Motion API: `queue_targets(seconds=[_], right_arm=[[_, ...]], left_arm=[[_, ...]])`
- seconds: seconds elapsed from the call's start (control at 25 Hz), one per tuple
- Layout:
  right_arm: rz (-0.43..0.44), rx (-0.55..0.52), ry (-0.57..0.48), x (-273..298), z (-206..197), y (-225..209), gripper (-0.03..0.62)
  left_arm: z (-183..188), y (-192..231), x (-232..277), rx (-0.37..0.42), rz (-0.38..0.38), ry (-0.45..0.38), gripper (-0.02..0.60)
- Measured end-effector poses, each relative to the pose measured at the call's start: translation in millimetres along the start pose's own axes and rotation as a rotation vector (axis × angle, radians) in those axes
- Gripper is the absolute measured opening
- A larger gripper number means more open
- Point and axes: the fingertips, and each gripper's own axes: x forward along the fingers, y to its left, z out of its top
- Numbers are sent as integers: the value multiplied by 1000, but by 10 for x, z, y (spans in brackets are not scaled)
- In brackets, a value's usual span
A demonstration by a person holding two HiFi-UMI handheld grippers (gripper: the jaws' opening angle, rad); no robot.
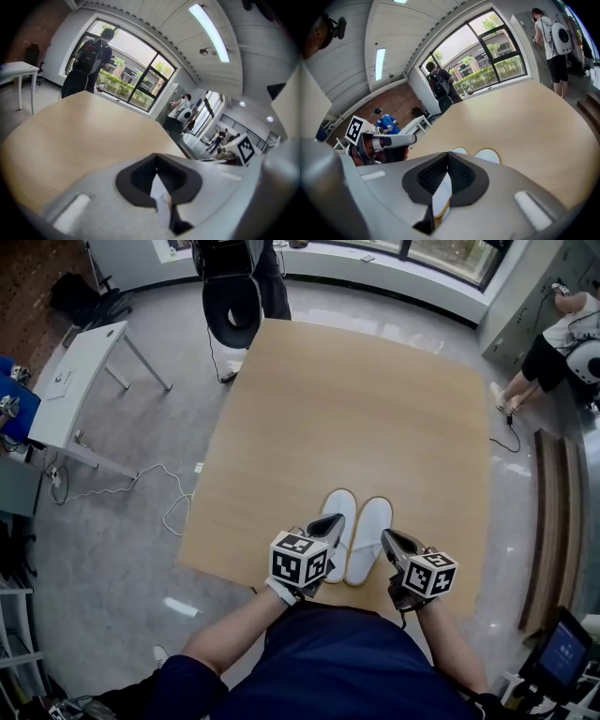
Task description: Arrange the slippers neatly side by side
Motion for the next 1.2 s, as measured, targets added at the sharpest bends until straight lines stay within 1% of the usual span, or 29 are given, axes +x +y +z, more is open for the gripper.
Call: queue_targets(seconds=[0.08,0.16,0.24,0.28,0.36,0.48,0.6,0.68,0.76,1.04,1.2], right_arm=[[-15,-49,-81,-114,210,157,11],[-19,-104,-179,-256,428,322,11],[13,-141,-272,-411,625,515,11],[34,-162,-311,-480,714,611,11],[50,-219,-366,-581,864,754,11],[11,-306,-457,-752,1095,856,11],[-13,-381,-556,-972,1320,952,11],[-13,-417,-579,-1045,1391,1020,11],[-11,-440,-573,-1054,1384,1063,11],[-11,-414,-546,-943,1298,1129,11],[24,-385,-500,-922,1227,1239,11]], left_arm=[[161,-223,-136,26,-52,-40,3],[280,-455,-230,107,-88,-64,3],[347,-657,-283,192,-113,-69,3],[375,-747,-302,217,-128,-70,3],[439,-907,-337,230,-165,-78,3],[549,-1098,-382,237,-211,-105,3],[626,-1203,-402,259,-226,-129,3],[644,-1222,-412,267,-227,-133,3],[622,-1210,-418,268,-225,-126,3],[560,-1073,-503,243,-197,-86,3],[526,-1045,-579,231,-167,-73,3]])
